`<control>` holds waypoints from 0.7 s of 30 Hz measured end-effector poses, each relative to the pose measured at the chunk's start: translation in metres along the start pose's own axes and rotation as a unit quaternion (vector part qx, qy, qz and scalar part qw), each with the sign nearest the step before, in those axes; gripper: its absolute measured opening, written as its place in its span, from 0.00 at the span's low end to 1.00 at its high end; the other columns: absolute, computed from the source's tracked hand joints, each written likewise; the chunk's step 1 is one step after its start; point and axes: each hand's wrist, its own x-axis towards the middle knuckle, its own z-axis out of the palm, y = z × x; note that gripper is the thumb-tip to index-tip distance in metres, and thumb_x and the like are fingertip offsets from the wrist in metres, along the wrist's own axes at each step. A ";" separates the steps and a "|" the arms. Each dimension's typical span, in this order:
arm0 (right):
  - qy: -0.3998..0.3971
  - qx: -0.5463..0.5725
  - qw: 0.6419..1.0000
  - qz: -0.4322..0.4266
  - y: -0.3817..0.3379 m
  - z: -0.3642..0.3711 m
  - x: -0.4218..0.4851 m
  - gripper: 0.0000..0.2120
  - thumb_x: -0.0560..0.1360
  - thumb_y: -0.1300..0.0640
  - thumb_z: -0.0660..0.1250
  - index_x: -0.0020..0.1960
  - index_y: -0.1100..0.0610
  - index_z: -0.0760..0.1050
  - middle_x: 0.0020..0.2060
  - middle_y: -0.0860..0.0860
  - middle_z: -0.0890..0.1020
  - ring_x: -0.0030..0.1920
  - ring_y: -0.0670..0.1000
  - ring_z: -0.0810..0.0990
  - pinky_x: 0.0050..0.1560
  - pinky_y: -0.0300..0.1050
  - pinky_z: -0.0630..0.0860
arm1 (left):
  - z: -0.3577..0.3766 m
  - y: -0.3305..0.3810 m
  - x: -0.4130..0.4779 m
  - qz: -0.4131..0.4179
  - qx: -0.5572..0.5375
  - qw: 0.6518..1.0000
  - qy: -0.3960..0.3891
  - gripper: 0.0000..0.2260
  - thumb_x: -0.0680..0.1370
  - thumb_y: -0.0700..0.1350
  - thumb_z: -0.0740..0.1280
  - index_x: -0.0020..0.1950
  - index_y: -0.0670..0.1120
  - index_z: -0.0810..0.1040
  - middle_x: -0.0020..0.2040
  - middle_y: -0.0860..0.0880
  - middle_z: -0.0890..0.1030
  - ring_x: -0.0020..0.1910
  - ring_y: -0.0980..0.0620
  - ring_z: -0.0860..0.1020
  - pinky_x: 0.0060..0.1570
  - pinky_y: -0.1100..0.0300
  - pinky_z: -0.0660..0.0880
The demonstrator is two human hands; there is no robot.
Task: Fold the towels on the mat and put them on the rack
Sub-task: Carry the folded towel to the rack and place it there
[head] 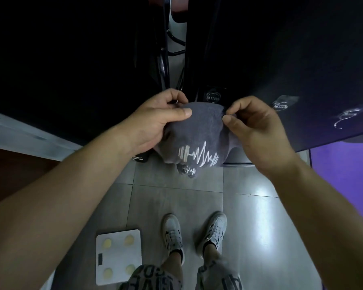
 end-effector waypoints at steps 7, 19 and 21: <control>0.135 -0.119 0.982 -0.061 0.007 0.014 0.001 0.13 0.79 0.68 0.66 0.52 0.52 0.83 0.48 0.45 0.86 0.52 0.43 0.84 0.56 0.39 0.78 | 0.018 -0.011 0.016 0.057 -0.017 0.994 0.095 0.08 0.78 0.32 0.69 0.47 0.46 0.79 0.38 0.53 0.80 0.41 0.58 0.81 0.47 0.65 0.77; 0.131 -0.257 0.955 -0.073 0.035 0.011 0.001 0.15 0.80 0.66 0.62 0.60 0.56 0.84 0.53 0.47 0.83 0.56 0.46 0.81 0.59 0.37 0.76 | 0.041 -0.038 0.026 0.033 -0.041 0.978 0.204 0.05 0.78 0.36 0.71 0.49 0.46 0.84 0.46 0.47 0.87 0.50 0.50 0.86 0.57 0.53 0.81; 0.123 -0.265 0.955 -0.049 0.035 0.013 -0.002 0.18 0.78 0.61 0.61 0.62 0.52 0.83 0.54 0.42 0.80 0.60 0.48 0.78 0.64 0.46 0.75 | 0.043 -0.041 0.025 0.036 -0.037 0.976 0.210 0.05 0.78 0.37 0.71 0.49 0.46 0.84 0.46 0.47 0.87 0.51 0.50 0.85 0.57 0.52 0.81</control>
